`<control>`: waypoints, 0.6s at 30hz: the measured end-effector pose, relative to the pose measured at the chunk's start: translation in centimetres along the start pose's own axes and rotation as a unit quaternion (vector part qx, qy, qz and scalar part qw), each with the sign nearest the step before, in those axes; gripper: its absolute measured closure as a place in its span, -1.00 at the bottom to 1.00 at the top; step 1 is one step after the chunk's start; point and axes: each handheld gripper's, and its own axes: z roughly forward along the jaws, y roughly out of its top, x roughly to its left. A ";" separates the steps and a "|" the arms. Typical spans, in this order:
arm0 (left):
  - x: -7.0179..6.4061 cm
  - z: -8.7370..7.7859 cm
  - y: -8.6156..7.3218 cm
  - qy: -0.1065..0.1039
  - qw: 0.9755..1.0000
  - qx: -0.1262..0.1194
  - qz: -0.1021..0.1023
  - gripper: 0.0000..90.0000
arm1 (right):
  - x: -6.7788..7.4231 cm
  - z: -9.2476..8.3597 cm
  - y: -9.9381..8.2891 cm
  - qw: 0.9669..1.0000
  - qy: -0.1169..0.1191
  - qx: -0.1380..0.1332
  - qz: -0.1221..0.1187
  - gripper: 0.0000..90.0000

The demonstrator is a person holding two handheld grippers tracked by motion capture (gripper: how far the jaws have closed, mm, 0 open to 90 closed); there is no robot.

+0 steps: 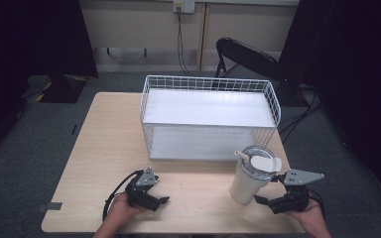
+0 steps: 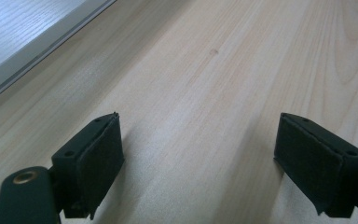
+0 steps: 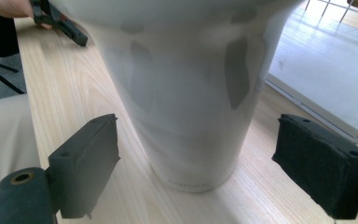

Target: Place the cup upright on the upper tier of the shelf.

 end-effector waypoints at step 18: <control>0.0 0.0 0.0 0.000 1.000 0.000 0.000 -0.67 | 0.2 0.5 1.0 0.999 0.019 -0.031 0.002 -0.73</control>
